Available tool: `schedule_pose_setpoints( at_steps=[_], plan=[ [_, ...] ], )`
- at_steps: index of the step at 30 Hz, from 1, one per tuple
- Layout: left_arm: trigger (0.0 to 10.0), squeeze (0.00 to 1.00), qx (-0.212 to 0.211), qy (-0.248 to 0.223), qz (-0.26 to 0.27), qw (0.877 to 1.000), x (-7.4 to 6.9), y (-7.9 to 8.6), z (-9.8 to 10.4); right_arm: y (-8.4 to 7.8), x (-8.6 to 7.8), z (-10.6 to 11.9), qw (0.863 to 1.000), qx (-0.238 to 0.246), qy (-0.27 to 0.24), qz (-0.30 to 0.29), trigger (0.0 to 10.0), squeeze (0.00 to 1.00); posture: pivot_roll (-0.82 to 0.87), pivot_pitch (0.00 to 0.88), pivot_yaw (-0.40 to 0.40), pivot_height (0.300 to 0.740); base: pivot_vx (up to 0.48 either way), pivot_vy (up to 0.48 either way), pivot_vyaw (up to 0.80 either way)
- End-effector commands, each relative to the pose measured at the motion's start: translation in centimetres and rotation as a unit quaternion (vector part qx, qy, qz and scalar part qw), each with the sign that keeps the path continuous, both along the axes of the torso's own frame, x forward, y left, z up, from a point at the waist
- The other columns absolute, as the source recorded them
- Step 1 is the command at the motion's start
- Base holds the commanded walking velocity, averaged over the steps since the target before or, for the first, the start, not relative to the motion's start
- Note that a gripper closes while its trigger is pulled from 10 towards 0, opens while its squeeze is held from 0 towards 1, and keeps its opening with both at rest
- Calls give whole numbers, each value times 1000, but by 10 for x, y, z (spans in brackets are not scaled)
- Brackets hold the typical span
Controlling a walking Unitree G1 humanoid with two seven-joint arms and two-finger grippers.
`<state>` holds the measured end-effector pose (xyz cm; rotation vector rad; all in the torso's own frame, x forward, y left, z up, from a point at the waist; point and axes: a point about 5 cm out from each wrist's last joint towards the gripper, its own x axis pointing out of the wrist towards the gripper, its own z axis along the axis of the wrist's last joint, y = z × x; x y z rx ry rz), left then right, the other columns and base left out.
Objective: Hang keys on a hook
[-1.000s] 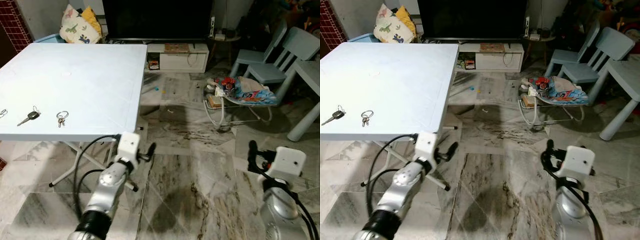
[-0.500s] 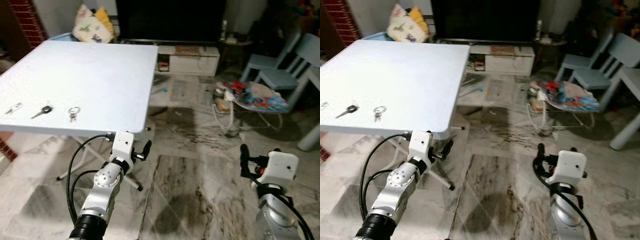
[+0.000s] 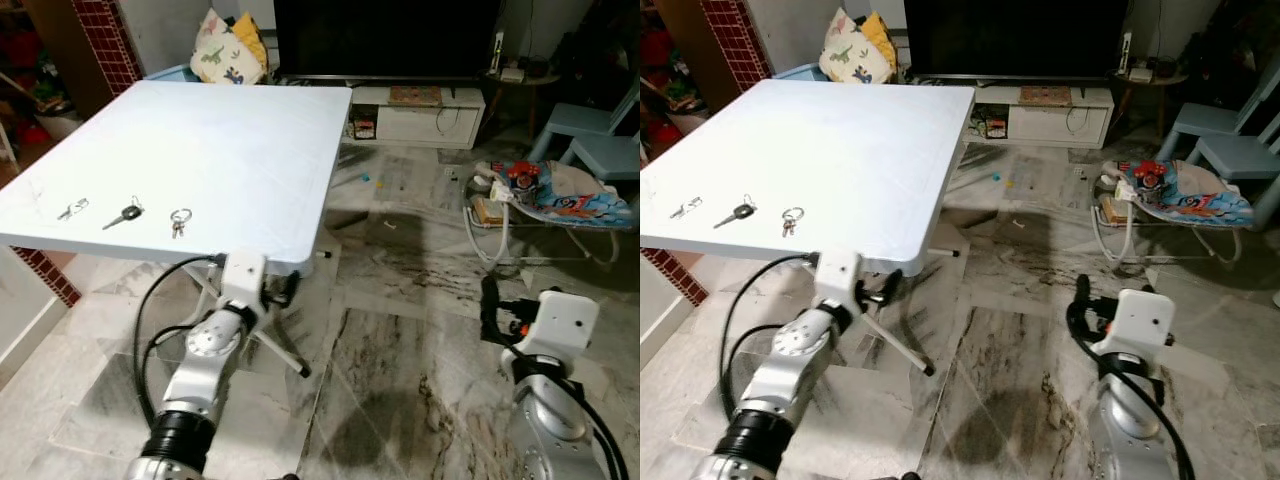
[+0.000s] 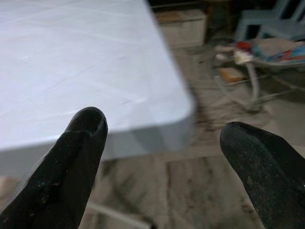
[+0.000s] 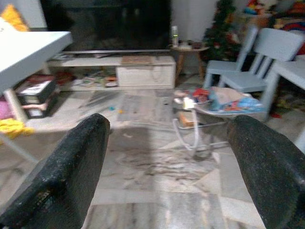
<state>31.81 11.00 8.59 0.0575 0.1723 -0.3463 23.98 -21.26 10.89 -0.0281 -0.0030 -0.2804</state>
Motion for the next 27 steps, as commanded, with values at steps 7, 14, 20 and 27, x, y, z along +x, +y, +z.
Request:
schedule_pose_setpoints(
  at_steps=[7,14,20,27],
  plan=[
    [10000,0,9,3,5,1000,4,5,3,2,2,1,1000,6,-2,-5,10000,0,-24,0,63,740,0,480,0],
    [10000,0,6,6,6,1000,5,4,4,3,1,1,1000,6,-2,-3,10000,0,-24,0,57,740,0,480,0],
    [10000,0,12,5,1,1000,8,5,8,2,6,4,1000,4,-6,-1,10000,0,-14,0,54,740,0,480,0],
    [10000,0,23,9,-26,999,10,5,9,2,10,5,1000,3,-8,2,10000,0,-8,0,54,740,0,480,0]
  ],
)
